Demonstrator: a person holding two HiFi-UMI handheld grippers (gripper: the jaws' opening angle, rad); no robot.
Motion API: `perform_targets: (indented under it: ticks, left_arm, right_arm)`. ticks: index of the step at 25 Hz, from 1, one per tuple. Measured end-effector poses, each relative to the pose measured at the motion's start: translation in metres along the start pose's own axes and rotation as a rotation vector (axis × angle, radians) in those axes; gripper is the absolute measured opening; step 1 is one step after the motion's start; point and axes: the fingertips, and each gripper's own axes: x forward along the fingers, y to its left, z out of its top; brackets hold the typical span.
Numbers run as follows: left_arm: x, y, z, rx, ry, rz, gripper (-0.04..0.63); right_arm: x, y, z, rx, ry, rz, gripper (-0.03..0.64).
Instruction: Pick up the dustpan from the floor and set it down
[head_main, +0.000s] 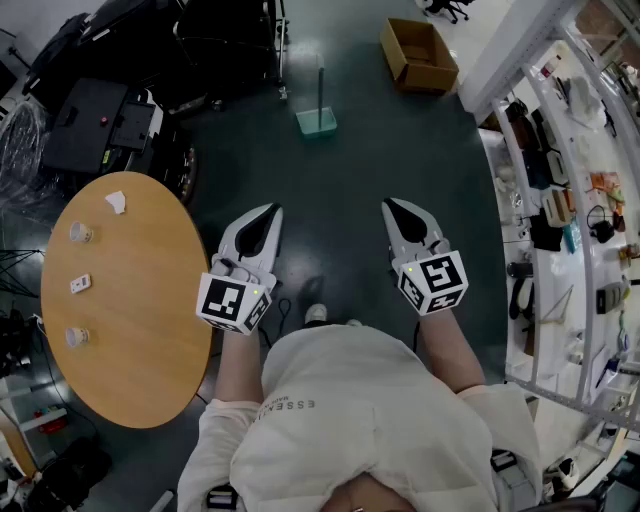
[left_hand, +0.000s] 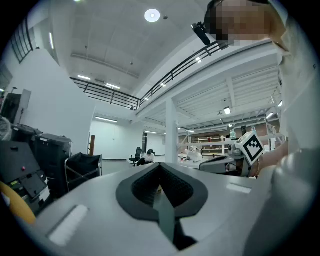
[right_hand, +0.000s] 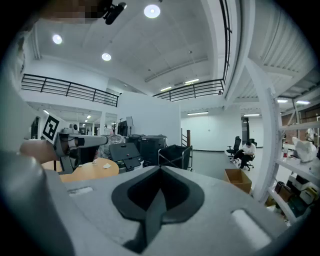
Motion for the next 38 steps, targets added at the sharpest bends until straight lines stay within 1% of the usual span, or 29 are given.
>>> perform_targets:
  ticks: [4, 7, 10, 18, 22, 26, 28, 30, 33, 35, 38]
  left_arm:
    - [0.004, 0.002, 0.001, 0.012, -0.009, -0.018, 0.017]
    - [0.003, 0.003, 0.0, 0.008, -0.015, -0.036, 0.017]
    - [0.004, 0.005, -0.005, 0.016, -0.004, -0.048, 0.017]
    - [0.006, 0.029, -0.011, 0.022, 0.013, -0.035, 0.017]
    - [0.006, 0.058, -0.024, 0.022, 0.031, -0.032, 0.017]
    - [0.014, 0.089, -0.028, -0.021, 0.028, -0.015, 0.017]
    - [0.022, 0.104, -0.034, -0.046, 0.027, 0.005, 0.017]
    - [0.032, 0.115, -0.039, -0.048, 0.036, 0.012, 0.017]
    - [0.057, 0.141, -0.04, -0.057, 0.033, 0.031, 0.017]
    - [0.081, 0.164, -0.044, -0.067, 0.023, 0.052, 0.017]
    - [0.124, 0.203, -0.051, -0.067, 0.031, 0.078, 0.017]
  right_arm:
    - [0.005, -0.002, 0.0, -0.005, 0.005, -0.012, -0.014]
    - [0.007, -0.005, -0.001, 0.01, 0.008, -0.033, -0.014]
    - [0.01, -0.006, -0.004, 0.027, 0.01, -0.037, -0.014]
    - [0.029, -0.007, -0.009, 0.058, 0.01, -0.047, -0.014]
    - [0.052, -0.008, -0.016, 0.092, 0.023, -0.058, -0.014]
    - [0.079, -0.009, -0.023, 0.113, 0.045, -0.06, -0.013]
    - [0.093, -0.012, -0.025, 0.125, 0.056, -0.051, -0.014]
    - [0.109, -0.017, -0.024, 0.157, 0.05, -0.025, -0.012]
    - [0.145, -0.034, -0.023, 0.205, 0.034, 0.018, -0.012]
    - [0.175, -0.053, -0.024, 0.192, 0.043, 0.032, -0.012]
    - [0.23, -0.089, -0.028, 0.167, 0.07, 0.036, -0.012]
